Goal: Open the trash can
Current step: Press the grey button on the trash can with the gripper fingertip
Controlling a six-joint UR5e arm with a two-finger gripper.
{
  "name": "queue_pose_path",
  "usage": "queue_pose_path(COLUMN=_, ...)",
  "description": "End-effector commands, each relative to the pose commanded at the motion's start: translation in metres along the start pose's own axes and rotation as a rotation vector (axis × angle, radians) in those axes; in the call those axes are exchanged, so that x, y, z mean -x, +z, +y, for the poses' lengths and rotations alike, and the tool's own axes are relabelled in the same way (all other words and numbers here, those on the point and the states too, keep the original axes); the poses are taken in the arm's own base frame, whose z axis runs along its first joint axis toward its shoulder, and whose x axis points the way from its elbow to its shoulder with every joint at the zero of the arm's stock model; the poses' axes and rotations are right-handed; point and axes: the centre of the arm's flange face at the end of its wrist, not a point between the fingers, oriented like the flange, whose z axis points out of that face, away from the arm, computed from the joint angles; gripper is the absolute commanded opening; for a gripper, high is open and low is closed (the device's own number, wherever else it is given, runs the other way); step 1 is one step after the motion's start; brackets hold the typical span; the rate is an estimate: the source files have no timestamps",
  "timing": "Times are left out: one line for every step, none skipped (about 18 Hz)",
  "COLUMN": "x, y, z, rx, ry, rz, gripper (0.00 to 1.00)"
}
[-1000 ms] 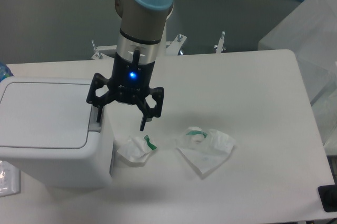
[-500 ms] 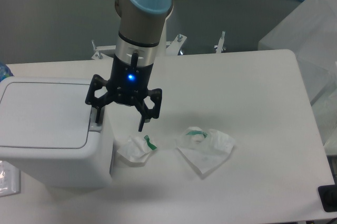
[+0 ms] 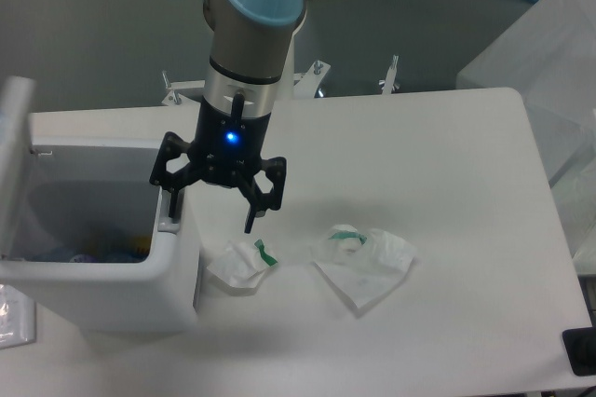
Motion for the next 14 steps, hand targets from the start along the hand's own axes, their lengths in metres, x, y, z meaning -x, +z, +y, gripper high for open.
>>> queue_pose_path(x=0.002, y=-0.012, z=-0.010, rx=-0.024, ry=0.007, rz=-0.014, gripper=1.00)
queue_pose_path(x=0.006, y=-0.024, z=-0.016, rx=-0.046, ry=0.020, rz=-0.030, gripper=1.00)
queue_pose_path(x=0.009, y=-0.035, z=-0.023, rx=-0.069, ry=0.040, rz=-0.045, gripper=1.00)
queue_pose_path(x=0.017, y=-0.047, z=-0.027, rx=-0.083, ry=0.065, rz=-0.071, gripper=1.00)
queue_pose_path(x=0.024, y=-0.055, z=-0.028, rx=-0.082, ry=0.096, rz=-0.109, gripper=1.00)
queue_pose_path(x=0.030, y=-0.060, z=-0.027, rx=-0.069, ry=0.143, rz=-0.151, gripper=1.00)
queue_pose_path(x=0.034, y=-0.061, z=-0.023, rx=-0.040, ry=0.220, rz=-0.190, gripper=1.00)
queue_pose_path(x=0.037, y=-0.064, z=-0.021, rx=-0.011, ry=0.308, rz=-0.224, gripper=1.00)
queue_pose_path(x=0.039, y=-0.067, z=-0.019, rx=0.017, ry=0.388, rz=-0.255, gripper=1.00)
queue_pose_path(x=0.042, y=-0.067, z=-0.017, rx=0.047, ry=0.444, rz=-0.283, gripper=1.00)
queue_pose_path(x=0.044, y=-0.069, z=-0.013, rx=0.094, ry=0.480, rz=-0.301, gripper=1.00)
queue_pose_path(x=0.047, y=-0.067, z=-0.008, rx=0.148, ry=0.502, rz=-0.305, gripper=1.00)
queue_pose_path(x=0.047, y=-0.066, z=-0.006, rx=0.174, ry=0.522, rz=-0.297, gripper=1.00)
queue_pose_path(x=0.048, y=-0.066, z=-0.005, rx=0.177, ry=0.532, rz=-0.296, gripper=1.00)
